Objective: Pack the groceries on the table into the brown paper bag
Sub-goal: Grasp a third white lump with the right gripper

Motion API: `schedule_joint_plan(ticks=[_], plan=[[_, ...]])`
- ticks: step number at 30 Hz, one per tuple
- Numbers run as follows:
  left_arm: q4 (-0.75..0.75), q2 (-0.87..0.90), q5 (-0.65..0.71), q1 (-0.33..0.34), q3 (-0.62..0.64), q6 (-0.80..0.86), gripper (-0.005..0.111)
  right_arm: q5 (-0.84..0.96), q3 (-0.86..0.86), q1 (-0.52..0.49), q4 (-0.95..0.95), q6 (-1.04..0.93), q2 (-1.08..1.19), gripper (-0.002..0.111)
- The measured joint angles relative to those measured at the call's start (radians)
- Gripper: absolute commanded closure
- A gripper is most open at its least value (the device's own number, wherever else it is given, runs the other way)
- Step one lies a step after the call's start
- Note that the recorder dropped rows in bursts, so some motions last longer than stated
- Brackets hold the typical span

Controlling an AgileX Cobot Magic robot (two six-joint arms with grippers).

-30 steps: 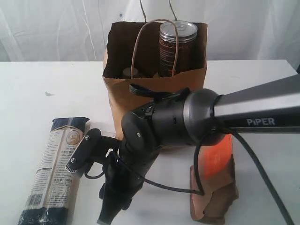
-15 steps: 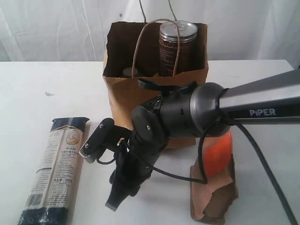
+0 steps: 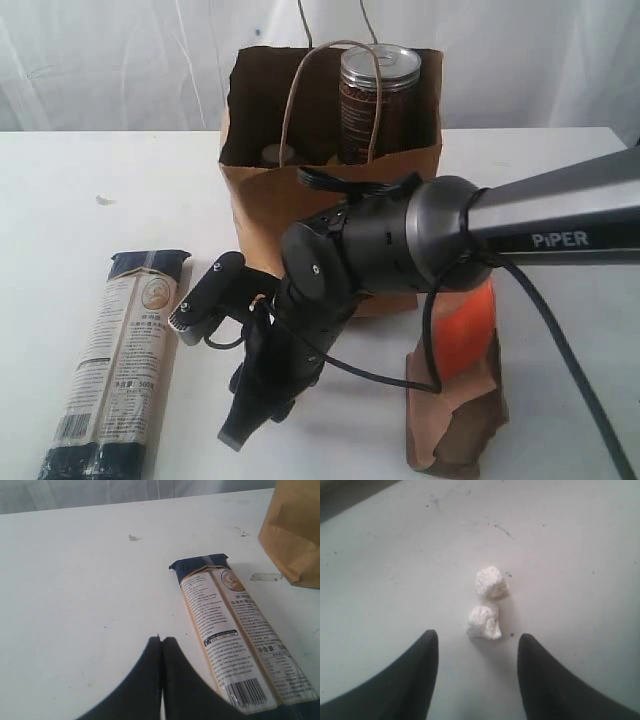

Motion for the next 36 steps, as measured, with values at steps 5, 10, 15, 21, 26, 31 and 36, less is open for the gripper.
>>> schedule_joint_plan(ticks=[5,10,15,21,26,31,36], plan=[[0.0,0.0,0.0,0.0,0.0,0.0,0.107,0.004,0.0,0.0,0.055,-0.016,0.02,0.062],[0.0,0.0,0.0,0.0,0.0,0.0,0.107,0.004,0.0,0.0,0.067,-0.029,0.038,0.062],[0.0,0.0,0.0,0.0,0.0,0.0,0.107,-0.009,0.0,0.0,0.071,-0.028,0.042,0.062],[0.0,0.0,0.0,0.0,0.0,0.0,0.107,-0.017,0.0,0.0,0.073,-0.028,0.042,0.062],[0.0,0.0,0.0,0.0,0.0,0.0,0.107,-0.042,0.0,0.0,0.074,-0.028,0.042,0.062],[0.0,0.0,0.0,0.0,0.0,0.0,0.107,-0.053,0.0,0.0,0.074,-0.025,0.042,0.062],[0.0,0.0,0.0,0.0,0.0,0.0,0.107,-0.054,-0.002,0.0,0.074,-0.011,0.057,0.062]])
